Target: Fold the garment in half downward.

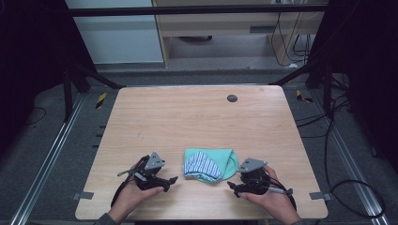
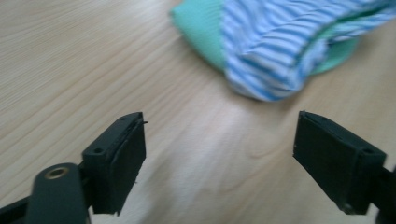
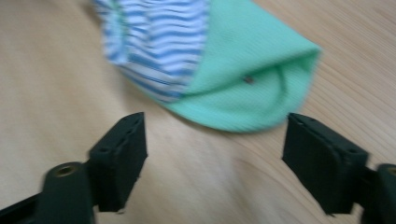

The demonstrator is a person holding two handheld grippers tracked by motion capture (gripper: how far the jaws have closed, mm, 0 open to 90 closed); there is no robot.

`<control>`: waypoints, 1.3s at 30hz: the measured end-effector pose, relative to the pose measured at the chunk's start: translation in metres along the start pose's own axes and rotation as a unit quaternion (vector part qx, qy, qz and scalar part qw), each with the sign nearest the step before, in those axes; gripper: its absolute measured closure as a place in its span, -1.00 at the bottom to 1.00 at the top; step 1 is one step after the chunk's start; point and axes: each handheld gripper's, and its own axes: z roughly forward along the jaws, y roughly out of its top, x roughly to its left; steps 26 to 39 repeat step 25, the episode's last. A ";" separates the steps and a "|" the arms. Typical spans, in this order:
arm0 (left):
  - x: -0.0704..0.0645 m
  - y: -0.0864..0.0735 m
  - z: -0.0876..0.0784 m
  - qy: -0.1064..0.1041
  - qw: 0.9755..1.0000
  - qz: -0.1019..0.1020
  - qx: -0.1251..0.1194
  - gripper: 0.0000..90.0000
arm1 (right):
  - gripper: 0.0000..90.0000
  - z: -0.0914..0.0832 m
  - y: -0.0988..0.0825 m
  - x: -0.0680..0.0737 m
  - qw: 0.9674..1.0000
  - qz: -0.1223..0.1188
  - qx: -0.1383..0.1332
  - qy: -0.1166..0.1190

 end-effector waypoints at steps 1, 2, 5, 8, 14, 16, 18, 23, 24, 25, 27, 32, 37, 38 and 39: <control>0.004 0.000 0.001 0.007 1.000 -0.007 0.001 -0.70 | -0.62 0.000 -0.002 -0.005 1.000 0.010 -0.003 -0.011; 0.011 -0.001 0.002 0.016 1.000 -0.019 0.000 -0.72 | -0.66 0.000 -0.003 -0.009 1.000 0.018 -0.004 -0.017; 0.027 -0.003 0.004 0.041 0.998 -0.039 0.000 -0.75 | -0.71 0.002 -0.008 -0.026 0.997 0.059 -0.008 -0.050; 0.043 -0.006 0.006 0.066 0.996 -0.058 -0.001 -0.76 | -0.78 0.009 -0.013 -0.043 0.991 0.105 -0.009 -0.080; 0.064 -0.014 0.015 0.092 0.992 -0.082 0.006 -0.77 | -0.80 0.025 -0.026 -0.071 0.975 0.184 -0.007 -0.126; 0.067 -0.017 0.018 0.096 0.992 -0.086 0.008 -0.77 | -0.81 0.030 -0.029 -0.077 0.971 0.197 -0.008 -0.134; 0.069 -0.018 0.019 0.100 0.991 -0.087 0.002 -0.82 | -0.84 0.032 -0.030 -0.080 0.970 0.198 -0.020 -0.143; 0.074 -0.018 0.020 0.105 0.990 -0.097 0.002 -0.86 | -0.96 0.036 -0.028 -0.083 0.967 0.205 -0.011 -0.152; 0.074 -0.018 0.020 0.105 0.990 -0.098 0.003 -0.86 | -0.98 0.037 -0.027 -0.083 0.965 0.210 -0.009 -0.156; 0.074 -0.018 0.020 0.105 0.990 -0.098 0.003 -0.86 | -1.00 0.038 -0.026 -0.082 0.963 0.216 -0.008 -0.159; 0.074 -0.018 0.020 0.105 0.990 -0.098 0.003 -0.86 | -1.00 0.038 -0.026 -0.082 0.963 0.216 -0.008 -0.159; 0.074 -0.018 0.020 0.105 0.990 -0.098 0.003 -0.86 | -1.00 0.038 -0.026 -0.082 0.963 0.216 -0.008 -0.159; 0.074 -0.018 0.020 0.105 0.990 -0.098 0.003 -0.86 | -1.00 0.038 -0.026 -0.082 0.963 0.216 -0.008 -0.159; 0.074 -0.018 0.020 0.105 0.990 -0.098 0.003 -0.86 | -1.00 0.038 -0.026 -0.082 0.963 0.216 -0.008 -0.159; 0.074 -0.018 0.020 0.105 0.990 -0.098 0.003 -0.86 | -1.00 0.038 -0.026 -0.082 0.963 0.216 -0.008 -0.159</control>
